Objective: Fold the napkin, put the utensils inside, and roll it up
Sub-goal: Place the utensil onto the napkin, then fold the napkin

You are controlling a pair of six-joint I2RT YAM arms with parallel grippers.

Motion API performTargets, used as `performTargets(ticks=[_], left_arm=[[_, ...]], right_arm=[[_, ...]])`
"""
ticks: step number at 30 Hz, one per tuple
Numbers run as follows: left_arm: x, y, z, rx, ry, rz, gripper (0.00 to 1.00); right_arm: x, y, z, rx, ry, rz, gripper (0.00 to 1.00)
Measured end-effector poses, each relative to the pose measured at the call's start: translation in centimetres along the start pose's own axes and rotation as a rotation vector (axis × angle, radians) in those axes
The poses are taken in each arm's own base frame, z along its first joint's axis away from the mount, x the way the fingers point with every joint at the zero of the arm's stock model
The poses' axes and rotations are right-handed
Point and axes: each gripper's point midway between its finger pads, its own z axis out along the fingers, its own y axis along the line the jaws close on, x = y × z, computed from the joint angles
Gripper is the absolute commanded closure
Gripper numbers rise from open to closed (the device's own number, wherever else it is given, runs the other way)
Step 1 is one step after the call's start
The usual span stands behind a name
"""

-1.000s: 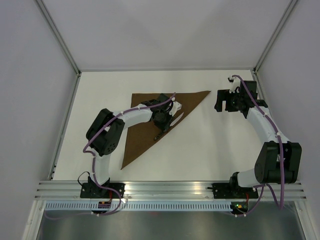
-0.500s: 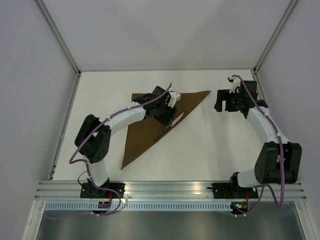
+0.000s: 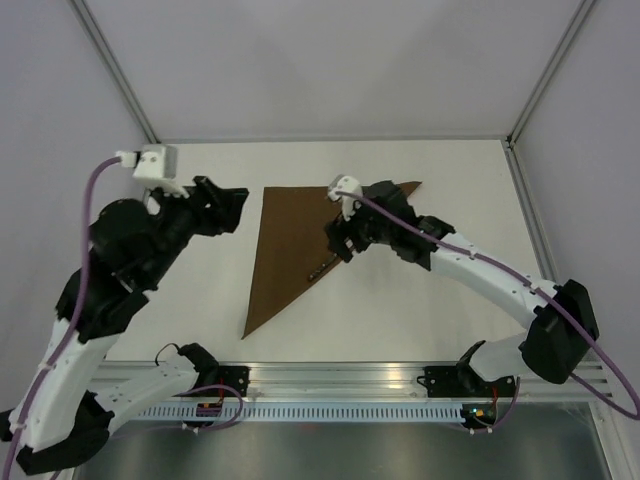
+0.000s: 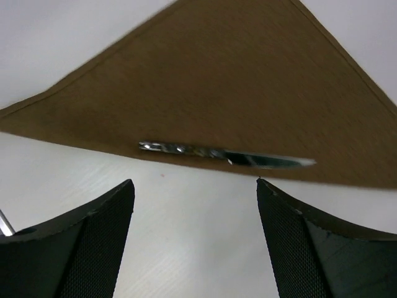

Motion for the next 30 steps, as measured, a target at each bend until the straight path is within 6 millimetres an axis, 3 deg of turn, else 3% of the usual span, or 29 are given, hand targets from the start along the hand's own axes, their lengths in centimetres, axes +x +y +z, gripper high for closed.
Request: performTargets(ticks=[4, 7, 11, 15, 19, 22, 30], left_arm=[[-1.6, 2.1, -5.2, -0.047, -0.098, -0.092, 0.26], [-0.1, 3.5, -5.9, -0.104, -0.065, -0.113, 0.26], [2.2, 4.7, -5.8, -0.165, 0.002, -0.113, 0.26], [2.6, 5.5, -7.0, -0.191, 0.003, -0.124, 0.26], [2.0, 6.1, -8.5, -0.199, -0.038, -0.145, 0.26], [2.0, 6.4, -9.0, -0.208, -0.045, -0.149, 0.25], [2.8, 7.1, -9.1, -0.239, -0.021, -0.135, 0.26]], right_arm=[[-1.2, 10.6, 2.0, -0.17, -0.049, -0.217, 0.18], [0.2, 17.7, 3.6, -0.281, -0.059, -0.359, 0.22], [4.4, 22.9, 6.7, -0.328, -0.001, -0.509, 0.27], [9.6, 25.9, 9.5, -0.339, 0.076, -0.648, 0.28], [12.3, 27.9, 10.8, -0.329, 0.082, -0.765, 0.3], [12.5, 29.1, 11.3, -0.317, 0.051, -0.811, 0.32], [9.7, 29.5, 12.8, -0.204, -0.061, -0.857, 0.34]])
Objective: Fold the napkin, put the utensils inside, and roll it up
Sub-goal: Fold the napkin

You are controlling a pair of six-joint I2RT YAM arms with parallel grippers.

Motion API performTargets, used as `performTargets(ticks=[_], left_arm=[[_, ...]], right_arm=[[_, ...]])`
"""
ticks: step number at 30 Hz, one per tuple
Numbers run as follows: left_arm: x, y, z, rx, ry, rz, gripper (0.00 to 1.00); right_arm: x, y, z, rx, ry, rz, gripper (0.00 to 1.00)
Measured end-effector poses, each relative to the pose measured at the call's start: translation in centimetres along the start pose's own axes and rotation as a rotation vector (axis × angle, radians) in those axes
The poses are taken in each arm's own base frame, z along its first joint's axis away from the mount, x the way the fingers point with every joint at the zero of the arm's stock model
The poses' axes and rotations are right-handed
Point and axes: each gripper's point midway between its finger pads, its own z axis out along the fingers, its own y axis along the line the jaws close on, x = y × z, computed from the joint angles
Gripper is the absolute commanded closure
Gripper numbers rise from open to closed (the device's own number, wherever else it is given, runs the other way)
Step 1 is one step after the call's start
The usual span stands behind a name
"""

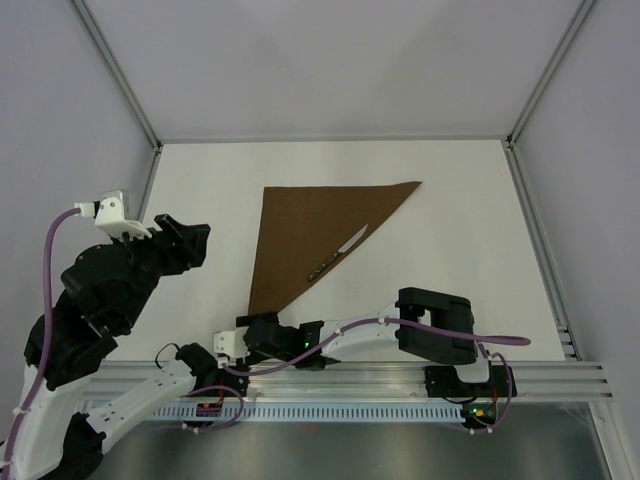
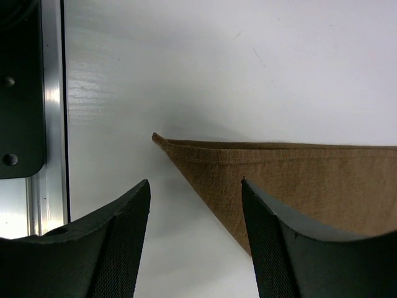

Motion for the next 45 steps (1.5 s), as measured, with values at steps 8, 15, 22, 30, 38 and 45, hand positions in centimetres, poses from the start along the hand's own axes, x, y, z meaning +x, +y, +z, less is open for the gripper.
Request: performTargets(ticks=[8, 15, 22, 30, 38, 45], left_arm=[[0.5, 0.1, 0.1, -0.006, 0.013, 0.008, 0.26], [0.6, 0.1, 0.3, -0.009, 0.019, 0.012, 0.26], [1.3, 0.2, 0.8, -0.02, 0.04, 0.024, 0.26], [1.5, 0.1, 1.1, -0.025, 0.049, 0.03, 0.27], [2.5, 0.2, 1.7, -0.039, 0.078, 0.047, 0.27], [3.1, 0.4, 1.9, -0.044, 0.09, 0.054, 0.27]], right_arm=[[0.4, 0.9, 1.1, 0.019, 0.006, -0.053, 0.37], [0.4, 0.9, 1.3, 0.023, 0.002, -0.054, 0.41], [0.4, 1.0, 1.6, 0.026, -0.004, -0.057, 0.47], [0.2, 1.0, 1.8, 0.029, -0.016, -0.055, 0.57], [1.0, 1.0, 2.5, 0.027, -0.01, -0.053, 0.63], [1.3, 0.9, 2.7, 0.024, -0.003, -0.052, 0.82]])
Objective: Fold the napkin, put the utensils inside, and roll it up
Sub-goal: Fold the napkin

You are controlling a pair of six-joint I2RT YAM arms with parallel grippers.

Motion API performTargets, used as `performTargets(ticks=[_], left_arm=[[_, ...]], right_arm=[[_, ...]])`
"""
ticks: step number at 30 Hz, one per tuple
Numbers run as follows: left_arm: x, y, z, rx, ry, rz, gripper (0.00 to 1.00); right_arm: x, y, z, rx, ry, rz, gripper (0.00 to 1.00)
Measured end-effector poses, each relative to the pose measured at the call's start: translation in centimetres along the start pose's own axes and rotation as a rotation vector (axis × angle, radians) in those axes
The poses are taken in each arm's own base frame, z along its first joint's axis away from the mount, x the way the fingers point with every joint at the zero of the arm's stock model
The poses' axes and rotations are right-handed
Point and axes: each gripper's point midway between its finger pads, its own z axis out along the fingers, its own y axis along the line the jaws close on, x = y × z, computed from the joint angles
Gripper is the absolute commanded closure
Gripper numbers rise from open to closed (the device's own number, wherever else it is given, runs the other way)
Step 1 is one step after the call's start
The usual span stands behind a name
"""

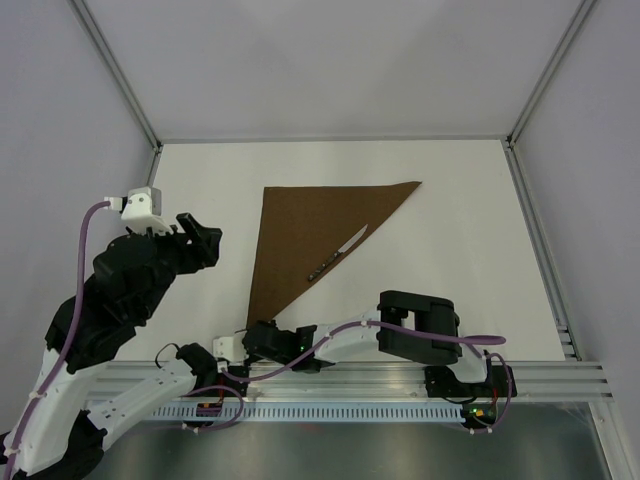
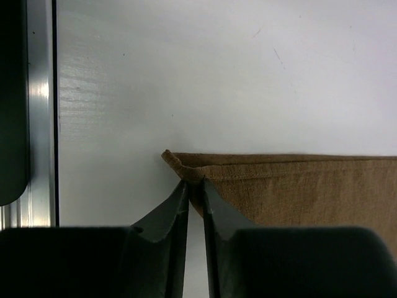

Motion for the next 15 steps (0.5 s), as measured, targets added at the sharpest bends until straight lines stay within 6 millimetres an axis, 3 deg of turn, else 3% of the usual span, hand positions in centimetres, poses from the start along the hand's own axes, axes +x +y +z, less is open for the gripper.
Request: performTargets(ticks=[2, 7, 15], left_arm=[[0.1, 0.0, 0.1, -0.001, 0.003, 0.002, 0.27], [0.3, 0.1, 0.2, -0.004, 0.007, 0.004, 0.27], [0.3, 0.0, 0.2, -0.003, 0.005, 0.003, 0.27]], right_arm=[[0.3, 0.0, 0.1, -0.004, 0.006, 0.001, 0.91], [0.6, -0.4, 0.2, -0.011, 0.011, 0.018, 1.0], [1.1, -1.4, 0.5, -0.019, 0.03, 0.064, 1.0]])
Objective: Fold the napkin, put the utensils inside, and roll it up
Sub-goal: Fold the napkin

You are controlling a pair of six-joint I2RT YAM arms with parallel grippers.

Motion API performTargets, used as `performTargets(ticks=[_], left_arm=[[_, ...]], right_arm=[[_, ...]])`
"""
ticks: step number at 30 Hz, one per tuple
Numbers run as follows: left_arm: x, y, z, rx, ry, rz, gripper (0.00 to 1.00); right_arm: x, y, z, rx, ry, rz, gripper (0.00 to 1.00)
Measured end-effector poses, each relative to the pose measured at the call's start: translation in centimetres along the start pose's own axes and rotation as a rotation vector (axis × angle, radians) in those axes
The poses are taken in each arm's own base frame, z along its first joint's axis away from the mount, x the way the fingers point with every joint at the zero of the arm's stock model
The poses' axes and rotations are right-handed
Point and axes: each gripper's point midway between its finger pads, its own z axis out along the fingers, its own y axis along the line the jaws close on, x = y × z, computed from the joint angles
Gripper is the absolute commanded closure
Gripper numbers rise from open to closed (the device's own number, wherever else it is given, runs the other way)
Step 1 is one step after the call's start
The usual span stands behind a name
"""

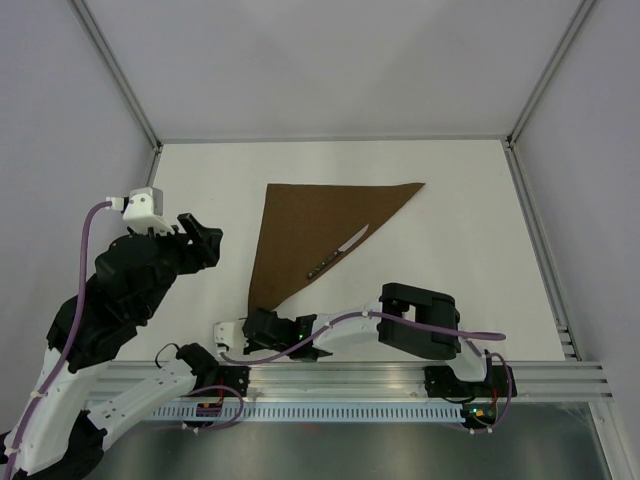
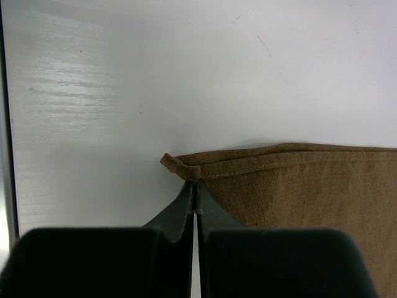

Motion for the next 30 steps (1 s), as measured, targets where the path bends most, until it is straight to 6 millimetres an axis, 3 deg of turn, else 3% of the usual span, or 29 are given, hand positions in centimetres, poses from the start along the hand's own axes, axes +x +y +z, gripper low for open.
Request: performTargets(ticks=[20, 30], left_arm=[[-0.1, 0.0, 0.0, -0.002, -0.006, -0.002, 0.26], [-0.3, -0.4, 0.6, -0.001, -0.009, -0.004, 0.25]], right_arm=[[-3.3, -4.9, -0.9, 0.046, -0.022, 0.183, 1.0], [-0.8, -9.6, -1.6, 0.155, 0.036, 0.288, 0.99]])
